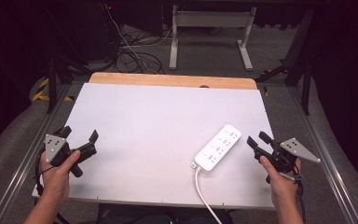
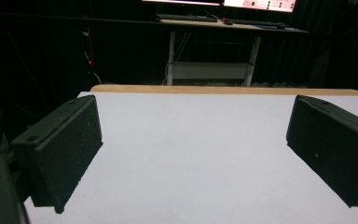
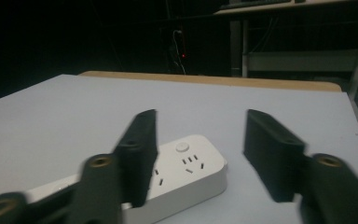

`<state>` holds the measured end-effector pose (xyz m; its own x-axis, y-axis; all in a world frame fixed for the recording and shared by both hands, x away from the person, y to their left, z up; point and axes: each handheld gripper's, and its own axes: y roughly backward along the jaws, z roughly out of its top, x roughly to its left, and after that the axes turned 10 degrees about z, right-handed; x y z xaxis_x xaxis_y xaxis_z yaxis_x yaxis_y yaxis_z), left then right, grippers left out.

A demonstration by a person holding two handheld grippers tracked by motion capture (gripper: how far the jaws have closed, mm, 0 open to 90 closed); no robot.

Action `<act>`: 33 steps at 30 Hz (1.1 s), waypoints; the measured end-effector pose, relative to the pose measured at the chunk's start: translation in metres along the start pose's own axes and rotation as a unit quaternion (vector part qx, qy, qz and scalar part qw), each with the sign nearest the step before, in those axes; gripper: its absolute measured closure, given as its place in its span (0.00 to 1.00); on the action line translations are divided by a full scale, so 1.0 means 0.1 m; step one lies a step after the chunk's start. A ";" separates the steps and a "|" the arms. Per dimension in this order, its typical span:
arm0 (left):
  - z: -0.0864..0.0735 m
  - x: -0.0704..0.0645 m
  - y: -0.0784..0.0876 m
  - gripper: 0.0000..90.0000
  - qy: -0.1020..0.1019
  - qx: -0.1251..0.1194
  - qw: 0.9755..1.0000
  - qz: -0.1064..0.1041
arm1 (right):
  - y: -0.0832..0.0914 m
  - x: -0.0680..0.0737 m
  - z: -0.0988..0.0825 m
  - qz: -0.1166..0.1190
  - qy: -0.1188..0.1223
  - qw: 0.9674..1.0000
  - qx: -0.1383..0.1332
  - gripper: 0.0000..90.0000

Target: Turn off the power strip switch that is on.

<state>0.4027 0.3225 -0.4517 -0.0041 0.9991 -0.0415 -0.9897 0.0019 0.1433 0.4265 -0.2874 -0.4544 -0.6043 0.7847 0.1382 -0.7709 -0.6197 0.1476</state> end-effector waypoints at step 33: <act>0.00 0.00 -0.02 0.04 -0.019 -0.006 1.000 -0.003 | -0.57 0.60 0.26 0.119 0.110 0.984 0.074 1.00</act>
<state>0.4043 0.3220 -0.4518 0.0062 1.0000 -0.0053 -0.9912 0.0069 0.1320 0.4395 -0.2054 -0.4288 -0.8053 0.5922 -0.0277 -0.5750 -0.7689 0.2796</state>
